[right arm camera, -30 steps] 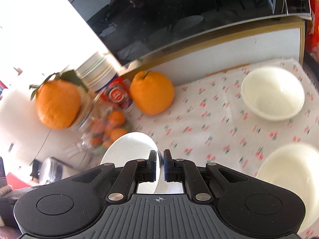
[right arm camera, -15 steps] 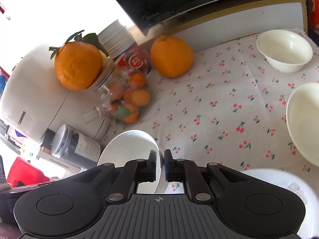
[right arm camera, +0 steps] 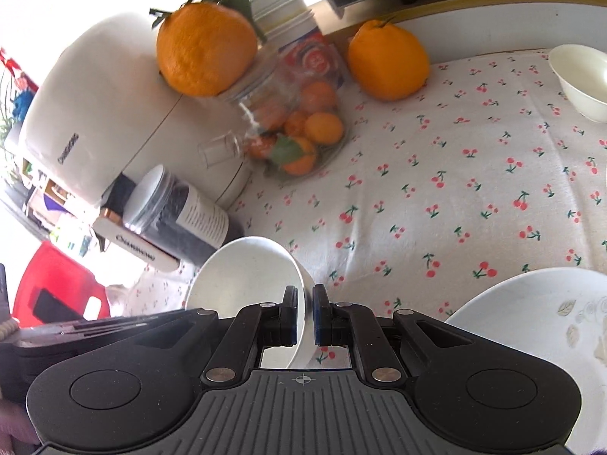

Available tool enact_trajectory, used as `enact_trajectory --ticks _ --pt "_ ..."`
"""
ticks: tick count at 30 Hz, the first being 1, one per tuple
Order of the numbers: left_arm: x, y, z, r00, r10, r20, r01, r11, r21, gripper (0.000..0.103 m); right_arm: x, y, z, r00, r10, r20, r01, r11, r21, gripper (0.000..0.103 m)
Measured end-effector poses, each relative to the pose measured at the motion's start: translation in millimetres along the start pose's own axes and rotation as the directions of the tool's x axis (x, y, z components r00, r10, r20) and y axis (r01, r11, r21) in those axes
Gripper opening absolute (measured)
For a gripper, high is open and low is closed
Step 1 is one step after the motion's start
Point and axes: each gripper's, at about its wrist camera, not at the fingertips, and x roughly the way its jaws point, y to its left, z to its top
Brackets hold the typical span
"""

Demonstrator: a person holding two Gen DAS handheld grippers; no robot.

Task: Organize plates and bowls
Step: 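Lift the white bowl with both tools and carry it over the plate stack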

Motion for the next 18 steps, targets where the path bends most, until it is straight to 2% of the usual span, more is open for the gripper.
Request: enact_trajectory --ticks 9,12,16,18 --pt "8.3 6.2 -2.8 1.000 0.014 -0.024 -0.014 1.000 -0.006 0.009 6.8 0.2 -4.4 1.000 0.010 -0.017 -0.010 1.000 0.005 0.009" --pt "9.4 8.0 -2.1 1.000 0.004 -0.024 -0.004 1.000 -0.017 0.010 6.7 -0.4 -4.6 1.000 0.020 -0.018 -0.020 1.000 0.005 0.012" --pt "8.4 6.8 -2.4 1.000 -0.013 -0.016 0.013 1.000 -0.021 0.021 4.4 -1.5 -3.2 1.000 0.026 -0.012 -0.026 1.000 0.011 0.013" --pt "7.2 5.1 -1.5 1.000 -0.011 -0.011 0.011 1.000 -0.015 0.026 1.7 -3.2 -2.0 1.000 0.027 -0.007 -0.027 0.999 0.021 0.021"
